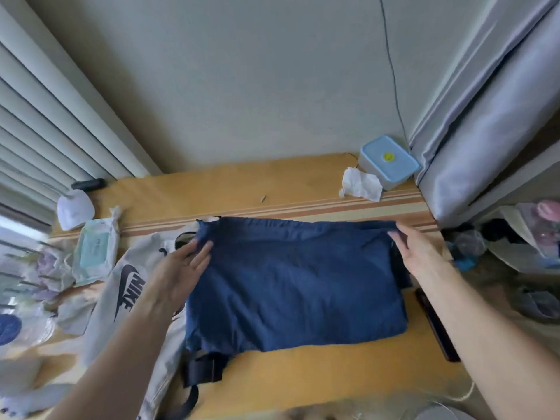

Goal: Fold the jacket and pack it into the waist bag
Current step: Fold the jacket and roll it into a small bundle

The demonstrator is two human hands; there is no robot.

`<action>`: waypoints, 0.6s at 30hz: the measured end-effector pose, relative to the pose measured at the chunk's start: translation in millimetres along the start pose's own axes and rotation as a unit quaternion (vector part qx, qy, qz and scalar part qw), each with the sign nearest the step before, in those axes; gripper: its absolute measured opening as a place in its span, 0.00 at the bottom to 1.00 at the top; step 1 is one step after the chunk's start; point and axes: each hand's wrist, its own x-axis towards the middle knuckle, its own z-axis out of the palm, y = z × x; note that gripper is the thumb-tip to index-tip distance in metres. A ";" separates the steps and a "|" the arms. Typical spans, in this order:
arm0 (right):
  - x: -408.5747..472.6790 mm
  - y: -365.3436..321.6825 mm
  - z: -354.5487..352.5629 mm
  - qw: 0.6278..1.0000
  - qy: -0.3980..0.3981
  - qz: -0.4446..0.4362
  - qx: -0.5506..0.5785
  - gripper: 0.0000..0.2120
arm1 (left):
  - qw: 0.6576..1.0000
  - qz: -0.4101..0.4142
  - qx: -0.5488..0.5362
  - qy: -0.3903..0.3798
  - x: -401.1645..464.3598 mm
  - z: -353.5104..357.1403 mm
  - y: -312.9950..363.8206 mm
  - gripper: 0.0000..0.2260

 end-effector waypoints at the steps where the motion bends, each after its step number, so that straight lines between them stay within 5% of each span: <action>1: -1.2 3.2 9.6 0.997 0.022 -0.049 -0.054 0.05 | 0.997 0.024 0.070 -0.003 15.8 2.4 -2.5 0.13; 3: -10.9 20.3 24.8 0.956 0.009 -0.160 -0.247 0.05 | 0.948 0.121 0.291 0.050 31.4 0.1 -12.1 0.26; 6: -27.1 77.3 33.5 0.778 -0.136 -0.331 -0.517 0.20 | 0.795 0.235 0.542 0.135 31.9 -11.6 -31.3 0.30; 8: -36.9 119.6 39.9 0.628 -0.202 -0.427 -0.618 0.26 | 0.780 0.183 0.579 0.152 30.0 -22.0 -43.0 0.36; 10: -34.0 154.8 42.2 0.525 -0.233 -0.453 -0.682 0.30 | 0.788 0.096 0.592 0.143 28.9 -33.6 -52.1 0.37; 14: -23.5 185.1 45.6 0.481 -0.221 -0.386 -0.756 0.33 | 0.752 0.077 0.634 0.160 27.4 -51.5 -58.2 0.33; 18: -65.6 188.1 58.1 0.511 -0.206 -0.438 -0.710 0.27 | 0.767 0.021 0.624 0.146 28.3 -52.5 -51.5 0.21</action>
